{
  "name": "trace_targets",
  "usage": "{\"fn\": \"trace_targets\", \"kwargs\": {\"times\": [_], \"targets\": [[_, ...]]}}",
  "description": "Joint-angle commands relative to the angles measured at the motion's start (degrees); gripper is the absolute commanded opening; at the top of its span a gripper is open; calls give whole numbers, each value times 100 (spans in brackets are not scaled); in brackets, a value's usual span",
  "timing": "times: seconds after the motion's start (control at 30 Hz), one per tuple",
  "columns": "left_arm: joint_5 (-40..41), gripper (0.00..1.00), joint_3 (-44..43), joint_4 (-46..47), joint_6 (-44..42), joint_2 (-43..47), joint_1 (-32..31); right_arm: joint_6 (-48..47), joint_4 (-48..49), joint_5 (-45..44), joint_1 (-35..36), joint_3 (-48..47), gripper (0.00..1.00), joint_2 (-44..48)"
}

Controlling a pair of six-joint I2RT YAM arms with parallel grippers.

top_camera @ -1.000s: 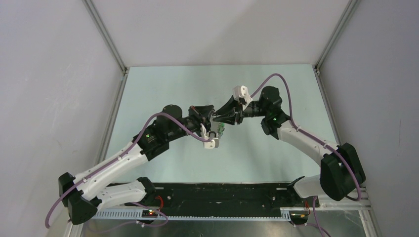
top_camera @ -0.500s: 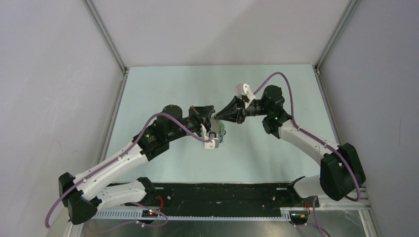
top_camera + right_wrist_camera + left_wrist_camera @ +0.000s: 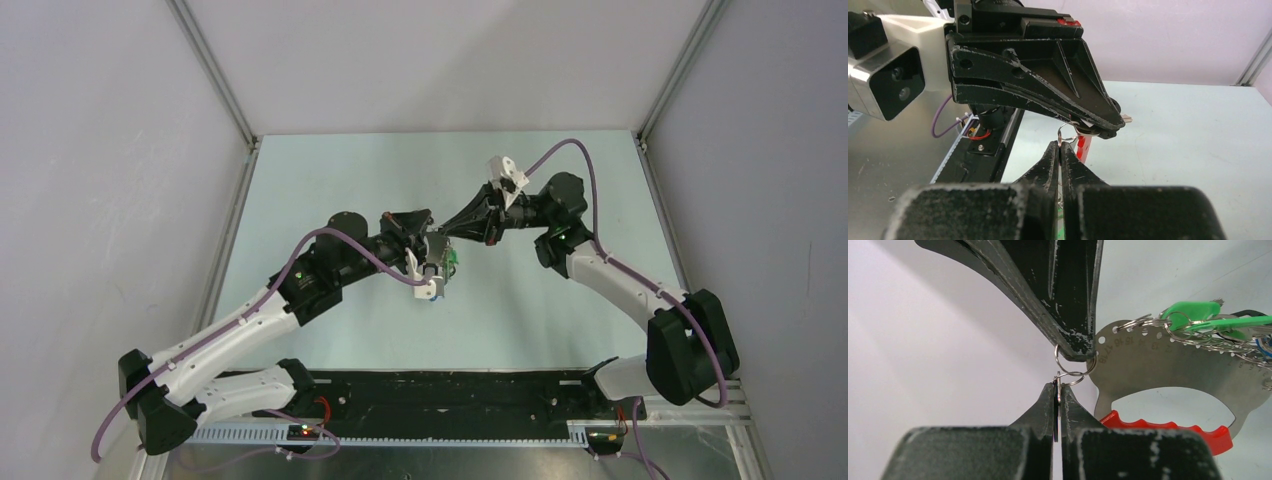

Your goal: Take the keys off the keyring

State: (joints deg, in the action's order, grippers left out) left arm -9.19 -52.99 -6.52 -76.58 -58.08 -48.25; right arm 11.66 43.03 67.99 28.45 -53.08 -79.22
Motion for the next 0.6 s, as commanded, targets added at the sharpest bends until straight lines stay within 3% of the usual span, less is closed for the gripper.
{"fn": "trace_targets", "kwargs": {"times": [0.0,0.2,0.57], "targets": [[33,0,25,288,2,111,23,645,841,-29,-73,-202,0,-47],[-44,0,96,337,130,136,47,1233,1439,-64,-98,-203,0,-155],[-190,0,259,345,422,230,53,1516,1526,-249,-188,-199,0,-55]]}}
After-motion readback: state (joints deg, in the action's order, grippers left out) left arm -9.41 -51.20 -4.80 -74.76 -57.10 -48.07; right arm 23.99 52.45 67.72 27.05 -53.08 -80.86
